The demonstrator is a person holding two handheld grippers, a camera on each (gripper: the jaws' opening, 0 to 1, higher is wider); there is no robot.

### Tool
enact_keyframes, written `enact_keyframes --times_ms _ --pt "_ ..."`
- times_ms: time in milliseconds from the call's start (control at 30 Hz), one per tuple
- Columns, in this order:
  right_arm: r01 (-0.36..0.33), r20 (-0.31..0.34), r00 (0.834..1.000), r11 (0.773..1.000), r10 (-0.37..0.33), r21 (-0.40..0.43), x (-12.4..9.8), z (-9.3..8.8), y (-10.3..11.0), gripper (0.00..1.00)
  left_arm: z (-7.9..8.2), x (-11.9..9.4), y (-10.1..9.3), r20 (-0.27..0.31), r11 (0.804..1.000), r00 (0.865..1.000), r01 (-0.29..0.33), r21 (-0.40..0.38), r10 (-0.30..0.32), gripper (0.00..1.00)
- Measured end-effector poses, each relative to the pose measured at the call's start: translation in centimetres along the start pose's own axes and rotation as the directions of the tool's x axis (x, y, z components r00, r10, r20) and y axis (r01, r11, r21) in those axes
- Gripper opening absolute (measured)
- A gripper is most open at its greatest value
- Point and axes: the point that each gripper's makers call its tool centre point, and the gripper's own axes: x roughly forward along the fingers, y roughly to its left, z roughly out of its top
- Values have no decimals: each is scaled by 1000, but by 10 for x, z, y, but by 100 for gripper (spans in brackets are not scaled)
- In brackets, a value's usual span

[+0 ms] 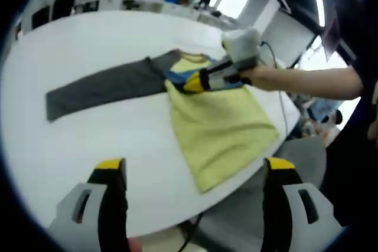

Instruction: Fold the garment on the visible template until the final outline fits inside the template.

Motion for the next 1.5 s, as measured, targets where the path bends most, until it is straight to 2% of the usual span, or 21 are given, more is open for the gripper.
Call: enact_keyframes --times_ms 267,533,933,1267,1500 --pt "1 -20 1000 1000 -1 0 5 -3 1 3 -2 -3 2 4 1000 1000 -7 -6 7 91" --pt "-15 -64 998 999 12 -48 14 -11 7 4 -3 -2 2 5 1000 1000 -8 -9 8 91" --pt "-32 -56 998 998 29 -59 18 -8 13 5 -3 -2 4 6 1000 1000 -7 -12 7 91" --pt "-42 -62 997 997 38 -59 17 -9 16 7 1 -1 1 5 1000 1000 -4 1 4 91" --pt "-48 -40 998 997 46 -54 1 -4 18 10 6 -3 -2 11 1000 1000 -5 15 5 91"
